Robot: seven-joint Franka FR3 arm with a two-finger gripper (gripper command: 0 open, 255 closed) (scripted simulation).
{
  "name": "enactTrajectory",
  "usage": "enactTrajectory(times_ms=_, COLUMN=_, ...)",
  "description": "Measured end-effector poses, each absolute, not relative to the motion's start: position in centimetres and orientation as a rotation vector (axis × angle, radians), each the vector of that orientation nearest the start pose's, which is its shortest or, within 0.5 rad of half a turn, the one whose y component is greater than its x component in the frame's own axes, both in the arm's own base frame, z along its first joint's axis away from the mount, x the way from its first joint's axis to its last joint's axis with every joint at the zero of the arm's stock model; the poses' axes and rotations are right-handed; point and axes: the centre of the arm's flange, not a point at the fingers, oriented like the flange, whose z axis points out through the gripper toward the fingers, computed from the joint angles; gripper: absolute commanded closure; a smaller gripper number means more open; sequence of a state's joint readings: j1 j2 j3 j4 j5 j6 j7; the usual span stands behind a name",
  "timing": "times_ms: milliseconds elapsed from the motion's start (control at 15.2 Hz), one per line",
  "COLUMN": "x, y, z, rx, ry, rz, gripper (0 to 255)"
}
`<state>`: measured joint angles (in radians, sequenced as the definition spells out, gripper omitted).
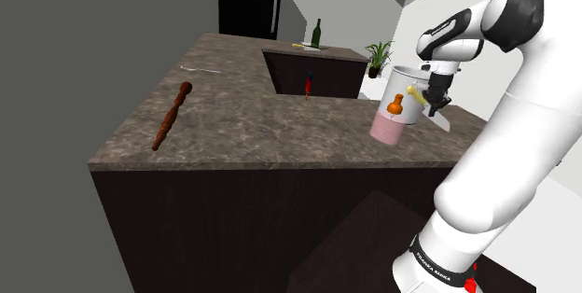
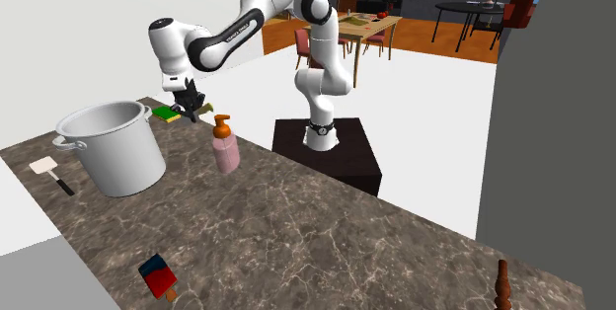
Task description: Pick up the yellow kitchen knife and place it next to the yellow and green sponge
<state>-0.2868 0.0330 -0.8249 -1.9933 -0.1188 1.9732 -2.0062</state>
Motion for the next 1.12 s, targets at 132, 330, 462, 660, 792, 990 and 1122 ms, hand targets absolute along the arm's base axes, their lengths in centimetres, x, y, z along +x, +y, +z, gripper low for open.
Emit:
enactTrajectory(times_ms=132, x=22.3, y=-51.9, z=45.0, rx=-2.755, ry=-1.405, rz=0.206, gripper=255)
enactTrajectory(times_ms=330, x=19.2, y=-54.3, z=44.9, rx=-2.755, ry=-1.405, rz=0.207, gripper=255)
enactTrajectory(times_ms=462, x=17.2, y=-56.2, z=45.2, rx=-2.756, ry=-1.404, rz=0.207, gripper=255)
enactTrajectory(times_ms=660, x=14.3, y=-58.8, z=45.0, rx=-2.756, ry=-1.406, rz=0.208, gripper=255)
enactTrajectory(times_ms=792, x=12.4, y=-60.4, z=44.7, rx=-2.756, ry=-1.406, rz=0.208, gripper=255)
enactTrajectory(times_ms=990, x=9.1, y=-63.3, z=44.8, rx=-2.755, ry=-1.406, rz=0.208, gripper=255)
enactTrajectory(times_ms=1122, x=7.3, y=-64.8, z=44.8, rx=-2.756, ry=-1.405, rz=0.207, gripper=255)
